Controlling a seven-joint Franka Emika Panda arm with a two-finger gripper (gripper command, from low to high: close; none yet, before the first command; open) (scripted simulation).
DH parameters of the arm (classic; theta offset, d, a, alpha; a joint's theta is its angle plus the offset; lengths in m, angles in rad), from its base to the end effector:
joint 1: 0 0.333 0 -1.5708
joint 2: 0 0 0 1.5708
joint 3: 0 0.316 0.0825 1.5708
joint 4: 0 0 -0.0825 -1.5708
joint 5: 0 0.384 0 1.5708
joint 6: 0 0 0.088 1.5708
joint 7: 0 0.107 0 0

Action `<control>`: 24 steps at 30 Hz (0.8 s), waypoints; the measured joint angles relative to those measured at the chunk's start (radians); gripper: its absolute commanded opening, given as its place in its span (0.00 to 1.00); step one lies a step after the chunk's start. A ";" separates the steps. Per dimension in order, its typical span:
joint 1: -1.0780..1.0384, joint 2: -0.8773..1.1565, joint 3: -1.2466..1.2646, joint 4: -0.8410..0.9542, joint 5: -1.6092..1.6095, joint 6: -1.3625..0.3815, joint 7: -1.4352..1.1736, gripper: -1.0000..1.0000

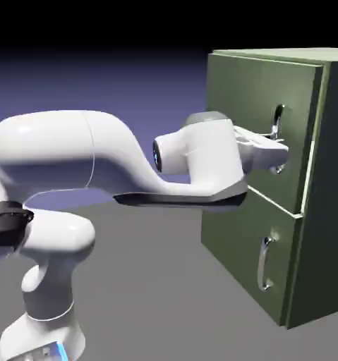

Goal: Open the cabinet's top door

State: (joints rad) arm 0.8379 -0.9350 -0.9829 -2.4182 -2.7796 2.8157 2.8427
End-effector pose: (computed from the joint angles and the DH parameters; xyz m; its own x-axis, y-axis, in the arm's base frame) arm 0.4000 -0.1007 0.5188 -0.0306 -0.7062 0.7074 -0.0305 -0.7067 -0.7068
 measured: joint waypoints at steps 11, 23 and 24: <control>-0.392 -0.115 0.362 -0.313 0.337 -0.173 -0.111 0.00; -0.610 -0.362 0.761 -0.555 0.854 -0.346 -0.310 0.00; -0.614 -0.381 0.791 -0.568 0.898 -0.363 -0.326 0.00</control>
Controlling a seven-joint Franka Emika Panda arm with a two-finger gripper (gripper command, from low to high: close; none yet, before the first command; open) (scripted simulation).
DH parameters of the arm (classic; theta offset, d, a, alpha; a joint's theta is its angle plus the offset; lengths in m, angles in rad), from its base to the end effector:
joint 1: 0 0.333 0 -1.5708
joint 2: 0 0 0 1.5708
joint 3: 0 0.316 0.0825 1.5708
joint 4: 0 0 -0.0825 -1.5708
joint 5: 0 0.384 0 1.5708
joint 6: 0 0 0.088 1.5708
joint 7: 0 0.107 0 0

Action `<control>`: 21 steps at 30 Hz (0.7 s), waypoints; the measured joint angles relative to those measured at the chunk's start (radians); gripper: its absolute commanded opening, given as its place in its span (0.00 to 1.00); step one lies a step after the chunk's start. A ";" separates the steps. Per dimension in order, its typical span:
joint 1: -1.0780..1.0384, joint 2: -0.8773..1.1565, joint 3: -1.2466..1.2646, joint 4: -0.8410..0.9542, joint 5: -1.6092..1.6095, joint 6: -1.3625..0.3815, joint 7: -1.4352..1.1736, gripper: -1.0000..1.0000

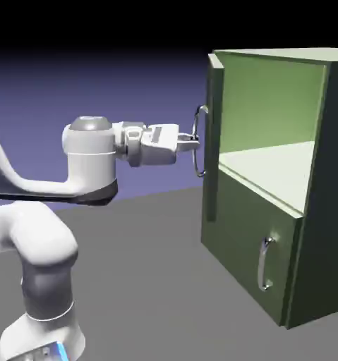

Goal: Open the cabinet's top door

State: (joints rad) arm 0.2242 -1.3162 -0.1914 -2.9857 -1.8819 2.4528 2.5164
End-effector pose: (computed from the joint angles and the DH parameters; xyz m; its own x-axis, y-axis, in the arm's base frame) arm 0.2463 0.0083 0.5187 -0.3316 -0.6240 0.7075 -0.3313 -0.6252 -0.7067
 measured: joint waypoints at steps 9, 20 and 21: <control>0.044 -0.135 0.298 -0.067 0.391 -0.207 -0.120 0.00; 0.126 -0.096 0.697 0.006 0.803 -0.530 -0.142 0.00; 0.125 -0.082 0.733 0.022 0.837 -0.561 -0.139 0.00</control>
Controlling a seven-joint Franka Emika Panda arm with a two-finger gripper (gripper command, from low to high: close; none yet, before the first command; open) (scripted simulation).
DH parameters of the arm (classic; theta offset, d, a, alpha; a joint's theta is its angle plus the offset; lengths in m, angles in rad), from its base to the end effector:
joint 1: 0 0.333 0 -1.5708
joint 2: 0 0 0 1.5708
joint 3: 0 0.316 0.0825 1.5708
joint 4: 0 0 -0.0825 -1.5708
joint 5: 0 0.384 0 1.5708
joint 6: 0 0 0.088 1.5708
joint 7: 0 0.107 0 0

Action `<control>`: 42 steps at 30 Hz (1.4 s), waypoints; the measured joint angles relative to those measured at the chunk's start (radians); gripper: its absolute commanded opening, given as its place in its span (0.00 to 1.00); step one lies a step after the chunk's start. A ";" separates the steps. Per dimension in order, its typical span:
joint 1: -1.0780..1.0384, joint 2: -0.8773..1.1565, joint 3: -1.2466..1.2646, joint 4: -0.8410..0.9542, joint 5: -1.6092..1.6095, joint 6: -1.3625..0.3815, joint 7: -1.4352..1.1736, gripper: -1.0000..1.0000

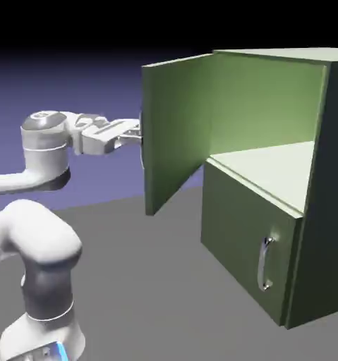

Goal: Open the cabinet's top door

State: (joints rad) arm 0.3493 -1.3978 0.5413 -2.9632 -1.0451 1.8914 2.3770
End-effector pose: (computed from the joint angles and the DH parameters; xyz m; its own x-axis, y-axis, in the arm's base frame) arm 0.1725 0.1231 0.5188 -0.5119 -0.4879 0.7071 -0.5116 -0.4880 -0.7072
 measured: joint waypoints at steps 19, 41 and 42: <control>-0.449 0.288 0.620 0.603 0.460 -0.598 0.047 0.00; -0.942 -0.156 0.694 0.966 0.756 -0.719 -0.345 0.00; -0.968 -0.154 0.699 1.003 0.757 -0.746 -0.349 0.00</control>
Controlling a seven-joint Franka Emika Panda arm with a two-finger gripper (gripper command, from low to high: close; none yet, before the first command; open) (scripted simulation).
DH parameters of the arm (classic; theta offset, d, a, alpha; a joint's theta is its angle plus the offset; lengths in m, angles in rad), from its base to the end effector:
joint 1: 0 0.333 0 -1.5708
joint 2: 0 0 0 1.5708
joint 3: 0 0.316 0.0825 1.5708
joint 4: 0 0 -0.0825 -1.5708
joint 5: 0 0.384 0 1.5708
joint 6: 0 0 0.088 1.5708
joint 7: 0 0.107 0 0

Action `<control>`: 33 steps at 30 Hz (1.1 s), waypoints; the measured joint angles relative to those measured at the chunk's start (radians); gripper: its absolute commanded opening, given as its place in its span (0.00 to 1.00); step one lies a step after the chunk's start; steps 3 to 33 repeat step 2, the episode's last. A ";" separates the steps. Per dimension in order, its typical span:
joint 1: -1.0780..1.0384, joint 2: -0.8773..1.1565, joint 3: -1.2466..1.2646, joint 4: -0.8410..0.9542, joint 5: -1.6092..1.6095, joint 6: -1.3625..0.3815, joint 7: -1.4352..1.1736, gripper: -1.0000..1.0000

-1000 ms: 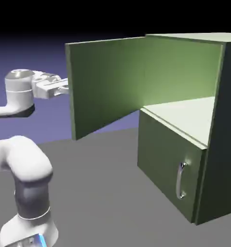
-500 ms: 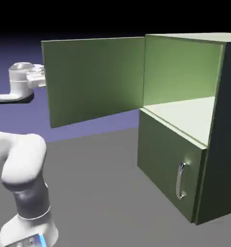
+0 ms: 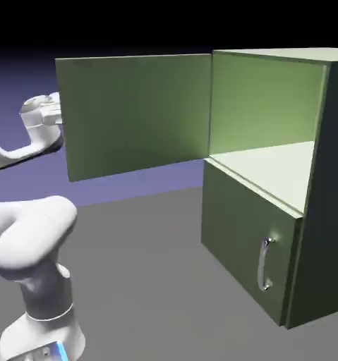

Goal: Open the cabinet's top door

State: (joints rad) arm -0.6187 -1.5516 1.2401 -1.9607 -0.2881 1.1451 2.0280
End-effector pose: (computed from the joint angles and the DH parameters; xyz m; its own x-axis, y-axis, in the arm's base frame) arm 0.1516 0.4035 0.5184 -0.7039 -0.0632 0.7074 -0.7045 -0.0639 -0.7068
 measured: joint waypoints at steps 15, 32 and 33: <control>-0.052 0.005 0.009 0.072 0.000 -0.054 -0.009 0.00; -0.052 0.005 0.009 0.072 0.000 -0.054 -0.009 0.00; -0.052 0.005 0.009 0.072 0.000 -0.054 -0.009 0.00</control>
